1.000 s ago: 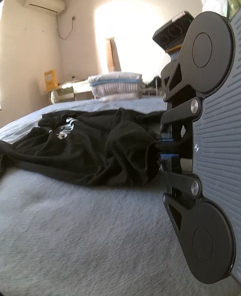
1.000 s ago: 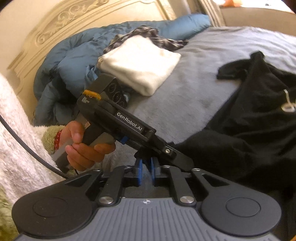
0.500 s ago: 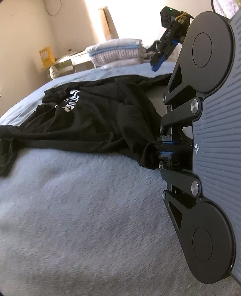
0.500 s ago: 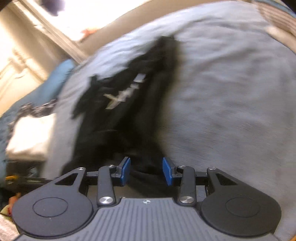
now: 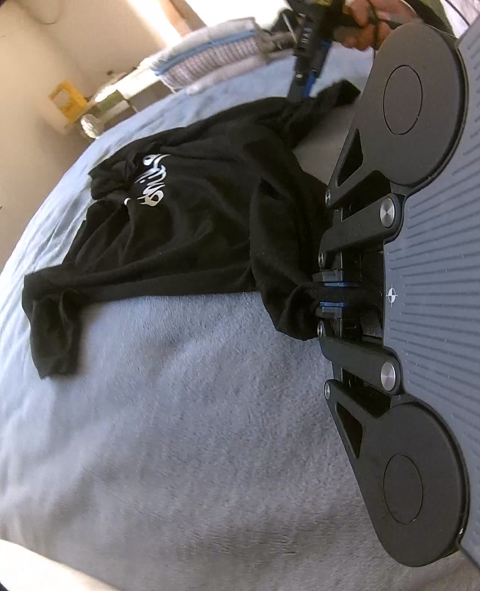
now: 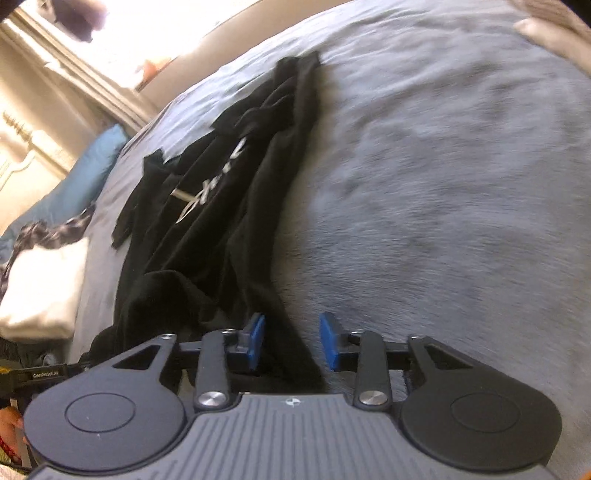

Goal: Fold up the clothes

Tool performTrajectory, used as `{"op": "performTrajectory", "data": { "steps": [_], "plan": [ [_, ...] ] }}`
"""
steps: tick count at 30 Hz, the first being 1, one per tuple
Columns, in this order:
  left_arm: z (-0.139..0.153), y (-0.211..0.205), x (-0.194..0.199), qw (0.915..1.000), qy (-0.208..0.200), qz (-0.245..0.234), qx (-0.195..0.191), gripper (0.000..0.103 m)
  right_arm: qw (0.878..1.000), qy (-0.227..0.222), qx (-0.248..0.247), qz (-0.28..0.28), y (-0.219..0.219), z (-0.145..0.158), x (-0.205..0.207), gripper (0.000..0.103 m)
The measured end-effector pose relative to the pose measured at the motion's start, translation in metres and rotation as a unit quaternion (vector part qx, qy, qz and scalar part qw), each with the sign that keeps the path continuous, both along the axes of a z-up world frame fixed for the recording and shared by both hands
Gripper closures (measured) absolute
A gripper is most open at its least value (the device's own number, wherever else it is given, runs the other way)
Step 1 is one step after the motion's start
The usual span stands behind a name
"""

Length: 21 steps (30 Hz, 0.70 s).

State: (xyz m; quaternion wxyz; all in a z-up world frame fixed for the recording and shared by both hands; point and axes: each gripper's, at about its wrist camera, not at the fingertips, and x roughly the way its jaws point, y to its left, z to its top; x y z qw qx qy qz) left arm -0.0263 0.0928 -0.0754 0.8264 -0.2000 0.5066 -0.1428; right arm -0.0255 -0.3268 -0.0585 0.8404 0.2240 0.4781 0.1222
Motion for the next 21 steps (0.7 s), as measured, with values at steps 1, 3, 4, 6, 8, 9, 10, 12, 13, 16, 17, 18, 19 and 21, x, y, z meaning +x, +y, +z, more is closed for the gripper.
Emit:
{"op": "performTrajectory", "data": {
  "steps": [1,3,4,6,8,9,10,12,13,16,17,18,19,21],
  "plan": [
    [0.000,0.001,0.000,1.0000,0.000,0.001,-0.001,0.098,1.000,-0.003,-0.001,0.010,0.003,-0.001,0.002,0.088],
    [-0.002,0.003,-0.001,1.0000,0.002,0.003,-0.005,0.098,1.000,-0.011,-0.008,0.016,0.005,0.001,0.006,0.101],
    [-0.002,0.006,-0.001,0.9999,0.003,0.005,-0.009,0.098,1.000,-0.017,-0.014,0.011,0.003,0.004,0.006,0.102],
    [-0.003,0.010,-0.001,0.9998,0.007,0.007,-0.016,0.098,0.999,-0.033,-0.028,-0.007,-0.008,0.011,0.008,0.102],
    [-0.003,0.011,0.000,0.9998,0.009,0.006,-0.018,0.098,0.997,-0.049,-0.039,-0.037,-0.026,0.021,0.011,0.102],
    [-0.003,0.011,0.001,0.9997,0.011,0.006,-0.019,0.098,0.997,-0.052,-0.042,-0.051,-0.035,0.022,0.014,0.102],
    [-0.003,0.011,0.001,0.9997,0.012,0.005,-0.020,0.098,0.995,-0.054,-0.044,-0.065,-0.044,0.024,0.017,0.102],
    [-0.004,0.012,0.003,0.9995,0.018,0.005,-0.027,0.098,0.994,-0.058,-0.047,-0.085,-0.060,0.024,0.024,0.102],
    [-0.004,0.013,0.004,0.9993,0.021,0.006,-0.031,0.098,0.993,-0.057,-0.051,-0.089,-0.064,0.022,0.029,0.102],
    [-0.006,0.016,0.007,0.9986,0.030,0.007,-0.043,0.097,0.993,-0.047,-0.060,-0.092,-0.065,0.009,0.046,0.100],
    [-0.007,0.017,0.008,0.9982,0.034,0.009,-0.048,0.096,0.993,-0.042,-0.050,-0.100,-0.067,0.006,0.047,0.099],
    [-0.007,0.019,0.008,0.9978,0.037,0.011,-0.054,0.096,0.993,-0.037,-0.040,-0.108,-0.070,0.003,0.048,0.096],
    [-0.007,0.021,0.008,0.9973,0.040,0.014,-0.061,0.096,0.992,-0.031,-0.029,-0.116,-0.073,-0.001,0.049,0.086],
    [-0.008,0.022,0.008,0.9962,0.046,0.018,-0.072,0.096,0.991,-0.026,-0.001,-0.133,-0.080,-0.002,0.045,0.074]
  ]
}}
